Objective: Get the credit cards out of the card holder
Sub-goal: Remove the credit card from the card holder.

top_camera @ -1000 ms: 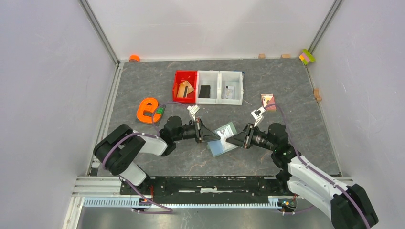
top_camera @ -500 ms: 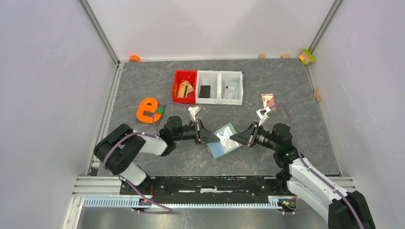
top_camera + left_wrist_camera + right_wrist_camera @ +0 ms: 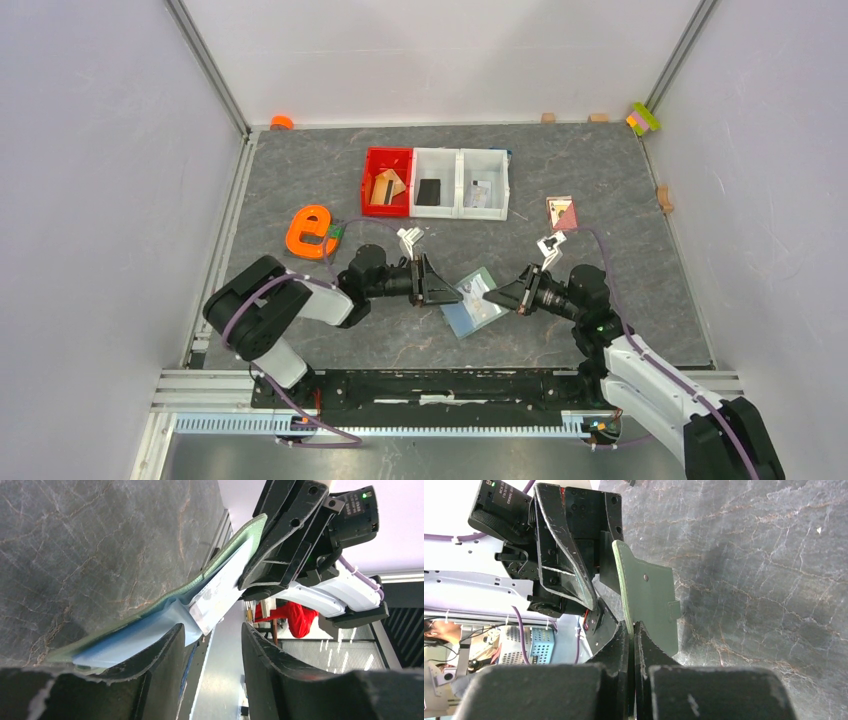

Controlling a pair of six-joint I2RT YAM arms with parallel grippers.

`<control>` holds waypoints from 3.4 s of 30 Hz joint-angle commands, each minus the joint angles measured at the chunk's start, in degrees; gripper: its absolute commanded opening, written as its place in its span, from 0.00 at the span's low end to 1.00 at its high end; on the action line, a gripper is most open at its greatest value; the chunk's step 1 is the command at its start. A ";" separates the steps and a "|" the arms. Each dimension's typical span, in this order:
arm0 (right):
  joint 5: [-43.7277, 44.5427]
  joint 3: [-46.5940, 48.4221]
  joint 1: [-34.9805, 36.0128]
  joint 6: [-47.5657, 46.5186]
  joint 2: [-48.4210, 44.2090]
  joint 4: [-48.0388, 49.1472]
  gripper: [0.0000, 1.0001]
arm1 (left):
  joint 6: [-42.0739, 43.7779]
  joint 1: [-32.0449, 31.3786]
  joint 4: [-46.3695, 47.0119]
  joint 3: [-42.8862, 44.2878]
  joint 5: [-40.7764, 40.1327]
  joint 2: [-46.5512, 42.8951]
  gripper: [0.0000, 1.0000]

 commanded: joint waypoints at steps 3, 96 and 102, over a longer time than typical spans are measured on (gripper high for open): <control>-1.54 -0.91 -0.12 3.09 0.41 6.14 0.00 | -1.89 -1.83 11.21 1.51 -0.47 6.33 0.53; 11.91 5.84 2.02 -25.91 7.27 -26.41 0.17 | 26.94 -10.29 -67.51 26.21 -31.91 10.72 0.22; 12.73 9.35 1.90 -27.52 7.62 -28.99 0.39 | 29.43 -10.33 -72.03 27.59 -35.98 10.68 0.08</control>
